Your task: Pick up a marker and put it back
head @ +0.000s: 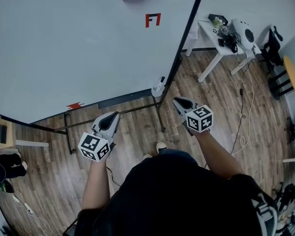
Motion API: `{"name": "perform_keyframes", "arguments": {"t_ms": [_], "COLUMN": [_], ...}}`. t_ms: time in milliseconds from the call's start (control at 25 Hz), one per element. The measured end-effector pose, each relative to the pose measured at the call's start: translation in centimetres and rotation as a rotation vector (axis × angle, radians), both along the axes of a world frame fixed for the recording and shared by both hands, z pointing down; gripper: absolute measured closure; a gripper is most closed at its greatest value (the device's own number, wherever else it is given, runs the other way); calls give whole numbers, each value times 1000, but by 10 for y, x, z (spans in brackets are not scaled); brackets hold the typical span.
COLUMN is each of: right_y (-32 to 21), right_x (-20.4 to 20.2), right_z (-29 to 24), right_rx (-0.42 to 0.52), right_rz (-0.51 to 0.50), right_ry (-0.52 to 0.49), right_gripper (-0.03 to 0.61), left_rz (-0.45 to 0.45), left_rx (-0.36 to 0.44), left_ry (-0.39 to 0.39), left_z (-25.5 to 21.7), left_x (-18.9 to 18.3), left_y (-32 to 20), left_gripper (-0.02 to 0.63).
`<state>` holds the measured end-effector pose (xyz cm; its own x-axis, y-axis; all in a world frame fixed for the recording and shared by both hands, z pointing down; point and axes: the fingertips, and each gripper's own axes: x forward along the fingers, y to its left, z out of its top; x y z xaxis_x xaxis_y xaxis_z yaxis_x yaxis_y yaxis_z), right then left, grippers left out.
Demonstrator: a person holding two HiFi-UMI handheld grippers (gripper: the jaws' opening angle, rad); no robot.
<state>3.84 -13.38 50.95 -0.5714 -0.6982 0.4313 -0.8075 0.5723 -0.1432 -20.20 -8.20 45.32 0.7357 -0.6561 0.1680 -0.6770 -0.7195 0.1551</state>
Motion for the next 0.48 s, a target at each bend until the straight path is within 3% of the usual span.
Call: {"name": "perform_keyframes", "arguments": {"t_ms": [480], "right_y": [-36], "right_x": [8], "right_z": [20], "right_rx": [-27], "right_rz": [-2], "right_ry": [-22], "right_gripper": [548], "left_rz": [-19], "left_rx": [-32], "left_ry": [-35], "left_z": [8], "left_x": [5], "left_y": [-18], "left_gripper": [600]}}
